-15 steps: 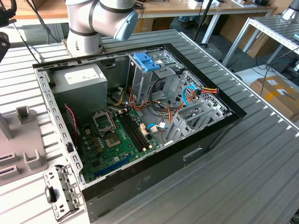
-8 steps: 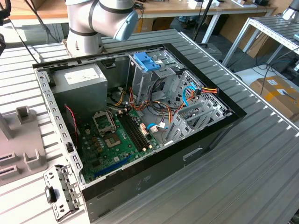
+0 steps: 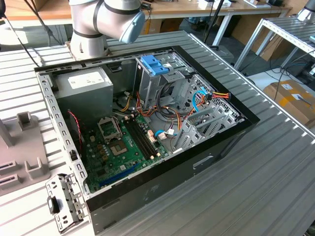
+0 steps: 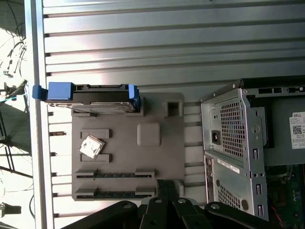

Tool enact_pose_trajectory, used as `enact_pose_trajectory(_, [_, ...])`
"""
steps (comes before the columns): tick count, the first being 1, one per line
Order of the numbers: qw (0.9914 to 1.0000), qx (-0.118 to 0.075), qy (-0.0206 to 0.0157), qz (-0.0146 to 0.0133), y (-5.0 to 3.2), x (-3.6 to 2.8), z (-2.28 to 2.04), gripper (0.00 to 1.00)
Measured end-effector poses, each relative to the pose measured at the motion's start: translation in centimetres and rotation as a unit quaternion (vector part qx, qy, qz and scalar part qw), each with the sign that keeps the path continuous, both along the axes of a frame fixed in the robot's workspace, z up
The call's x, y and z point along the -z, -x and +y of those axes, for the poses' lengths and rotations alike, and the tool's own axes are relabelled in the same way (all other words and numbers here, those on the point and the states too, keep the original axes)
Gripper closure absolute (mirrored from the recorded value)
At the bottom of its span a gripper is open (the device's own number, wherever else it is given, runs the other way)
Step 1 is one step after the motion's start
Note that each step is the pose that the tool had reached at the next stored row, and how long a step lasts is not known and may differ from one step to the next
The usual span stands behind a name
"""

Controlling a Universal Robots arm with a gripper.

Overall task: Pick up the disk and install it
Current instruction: 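Reach for the disk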

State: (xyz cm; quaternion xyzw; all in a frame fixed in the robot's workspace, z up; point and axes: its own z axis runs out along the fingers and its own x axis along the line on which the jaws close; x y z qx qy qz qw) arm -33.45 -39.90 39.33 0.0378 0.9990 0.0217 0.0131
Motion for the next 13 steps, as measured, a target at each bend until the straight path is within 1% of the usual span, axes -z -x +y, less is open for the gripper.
enact_pose_trajectory(13, [1.0, 0.0, 0.0, 0.0, 1.41, 0.0, 0.0, 0.89])
